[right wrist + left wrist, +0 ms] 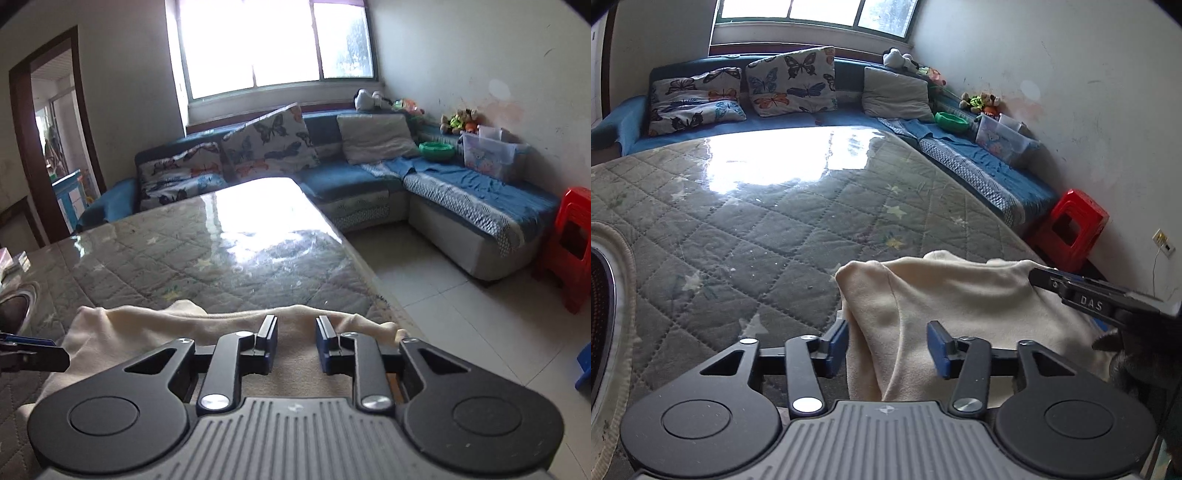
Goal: Fold clothes
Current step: 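Fold the sweatshirt in half with both grippers and release it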
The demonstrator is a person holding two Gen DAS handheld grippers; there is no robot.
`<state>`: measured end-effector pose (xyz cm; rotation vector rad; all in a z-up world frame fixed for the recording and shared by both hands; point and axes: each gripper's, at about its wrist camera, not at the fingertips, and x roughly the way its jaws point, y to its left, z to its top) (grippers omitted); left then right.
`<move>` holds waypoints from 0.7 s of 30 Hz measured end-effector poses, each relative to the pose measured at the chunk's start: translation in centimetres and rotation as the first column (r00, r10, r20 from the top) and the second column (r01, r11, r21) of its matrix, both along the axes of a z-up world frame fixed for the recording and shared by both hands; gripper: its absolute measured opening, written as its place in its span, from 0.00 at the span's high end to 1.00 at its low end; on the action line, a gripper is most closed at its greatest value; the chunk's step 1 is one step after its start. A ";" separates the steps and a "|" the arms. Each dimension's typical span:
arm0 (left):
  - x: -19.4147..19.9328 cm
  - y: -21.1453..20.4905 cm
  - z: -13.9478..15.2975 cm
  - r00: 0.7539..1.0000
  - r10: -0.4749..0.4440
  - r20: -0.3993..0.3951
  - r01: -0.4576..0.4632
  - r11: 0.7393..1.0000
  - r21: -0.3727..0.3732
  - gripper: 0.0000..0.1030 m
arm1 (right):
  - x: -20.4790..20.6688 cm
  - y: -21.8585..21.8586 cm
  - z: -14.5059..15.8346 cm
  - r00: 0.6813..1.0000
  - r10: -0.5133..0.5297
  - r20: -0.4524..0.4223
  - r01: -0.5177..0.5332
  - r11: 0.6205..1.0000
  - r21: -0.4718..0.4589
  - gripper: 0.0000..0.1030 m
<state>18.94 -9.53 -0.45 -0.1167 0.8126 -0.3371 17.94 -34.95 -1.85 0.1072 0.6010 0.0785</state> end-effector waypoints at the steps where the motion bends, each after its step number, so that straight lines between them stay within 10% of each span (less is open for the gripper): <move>1: 0.1 -0.1 -0.2 1.000 -0.001 -0.002 0.001 1.000 0.007 0.46 | 0.1 0.1 0.0 1.000 0.004 0.000 -0.004 1.000 -0.003 0.74; 21: -1.3 -1.1 -0.8 0.997 -0.040 0.071 0.031 0.991 0.130 0.28 | -1.3 4.9 0.7 0.991 0.131 0.014 -0.130 0.989 -0.073 0.63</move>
